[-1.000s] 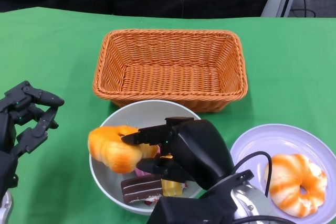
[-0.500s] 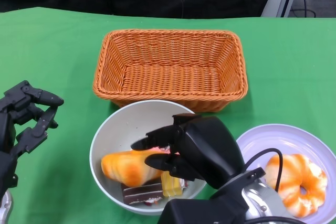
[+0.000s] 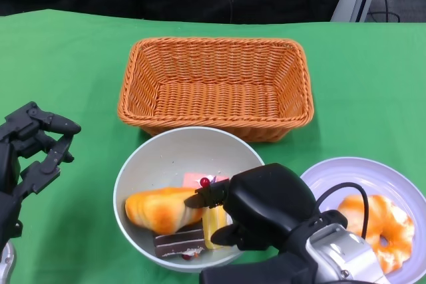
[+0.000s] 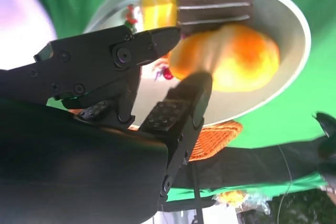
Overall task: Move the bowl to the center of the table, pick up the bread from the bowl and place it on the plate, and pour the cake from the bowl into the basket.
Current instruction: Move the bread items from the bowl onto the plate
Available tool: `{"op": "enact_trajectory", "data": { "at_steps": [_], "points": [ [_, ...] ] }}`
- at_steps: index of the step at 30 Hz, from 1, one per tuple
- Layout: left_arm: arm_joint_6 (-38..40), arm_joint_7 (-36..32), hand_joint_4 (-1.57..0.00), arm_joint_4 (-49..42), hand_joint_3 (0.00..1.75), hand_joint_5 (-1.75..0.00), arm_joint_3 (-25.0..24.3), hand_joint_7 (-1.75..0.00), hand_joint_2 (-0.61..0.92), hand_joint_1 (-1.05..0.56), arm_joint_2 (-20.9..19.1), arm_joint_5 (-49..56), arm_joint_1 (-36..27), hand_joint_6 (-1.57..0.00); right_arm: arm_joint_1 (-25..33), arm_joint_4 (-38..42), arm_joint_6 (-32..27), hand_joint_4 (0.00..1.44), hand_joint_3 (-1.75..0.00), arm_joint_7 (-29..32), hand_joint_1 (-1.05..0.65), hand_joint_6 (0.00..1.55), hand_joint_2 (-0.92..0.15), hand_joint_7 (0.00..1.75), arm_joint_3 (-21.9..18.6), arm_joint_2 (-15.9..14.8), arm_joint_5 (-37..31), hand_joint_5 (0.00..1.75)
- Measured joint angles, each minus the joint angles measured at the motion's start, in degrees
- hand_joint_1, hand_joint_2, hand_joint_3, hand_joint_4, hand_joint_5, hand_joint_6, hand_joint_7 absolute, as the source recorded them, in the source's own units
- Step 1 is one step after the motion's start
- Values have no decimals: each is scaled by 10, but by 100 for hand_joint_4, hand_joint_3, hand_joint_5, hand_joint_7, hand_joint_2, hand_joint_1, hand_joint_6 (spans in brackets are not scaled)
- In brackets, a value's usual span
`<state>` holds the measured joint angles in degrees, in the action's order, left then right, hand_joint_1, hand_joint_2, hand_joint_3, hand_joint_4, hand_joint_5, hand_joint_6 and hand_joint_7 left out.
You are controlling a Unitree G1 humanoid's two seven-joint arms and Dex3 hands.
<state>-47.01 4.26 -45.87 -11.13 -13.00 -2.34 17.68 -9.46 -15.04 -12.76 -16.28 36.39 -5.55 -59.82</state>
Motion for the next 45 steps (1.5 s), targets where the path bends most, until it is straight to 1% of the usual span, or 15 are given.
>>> {"op": "enact_trajectory", "data": {
  "at_steps": [3,6,10,14,20,22,25,27,29,32,37,41,45],
  "points": [
    [1,0,-73,0,43,-151,0,-113,92,-8,0,3,0,-75,3,-11,-8,52,-3,-6,-71,43,-92,0,11,1,-35,9],
    [2,0,-72,1,42,-151,0,-112,92,-8,0,3,0,-74,10,-16,-13,49,-7,8,-77,38,-92,0,17,7,-59,6],
    [2,-1,-72,1,42,-150,0,-111,92,-9,0,6,0,-75,19,-20,-12,49,-9,36,-79,36,-92,0,22,12,-66,5],
    [2,-1,-73,1,43,-151,0,-112,92,-9,0,8,0,-75,29,-21,-12,54,-9,54,-78,38,-92,1,23,18,-66,7],
    [1,-1,-74,0,43,-151,0,-113,92,-8,0,9,0,-75,32,-26,-17,64,-9,60,-76,49,-92,6,24,29,-71,12],
    [1,-1,-74,0,43,-151,0,-113,92,-9,0,10,0,-75,32,-31,-18,64,-8,60,-76,50,-92,6,23,30,-74,12],
    [1,-1,-74,-1,43,-151,0,-113,92,-9,0,15,0,-75,31,-32,-18,60,-8,60,-76,47,-92,3,23,33,-74,9],
    [1,-1,-73,-1,43,-150,-1,-112,92,-9,0,15,0,-75,26,-18,-17,58,-8,60,-76,45,-92,2,24,36,-74,7],
    [1,-1,-73,-2,43,-150,-1,-112,92,-9,0,15,0,-75,20,-4,-17,53,-11,60,-77,40,-92,1,26,39,-76,4],
    [0,-2,-74,-1,43,-150,-1,-112,92,-9,0,17,0,-75,-4,33,-17,47,-14,52,-79,35,-92,0,31,41,-83,1],
    [0,-13,-73,4,43,-149,-1,-113,92,-9,0,27,-1,-74,-40,96,-16,46,-14,44,-83,32,-92,0,37,56,-82,0],
    [0,-17,-74,7,44,-151,0,-113,92,-9,0,28,-1,-74,-54,138,-16,46,-12,52,-84,32,-92,0,39,64,-70,0],
    [0,-17,-74,8,44,-152,0,-114,92,-10,0,27,-1,-74,-65,161,-16,44,-12,53,-85,31,-92,0,45,72,-59,0]
  ]
}}
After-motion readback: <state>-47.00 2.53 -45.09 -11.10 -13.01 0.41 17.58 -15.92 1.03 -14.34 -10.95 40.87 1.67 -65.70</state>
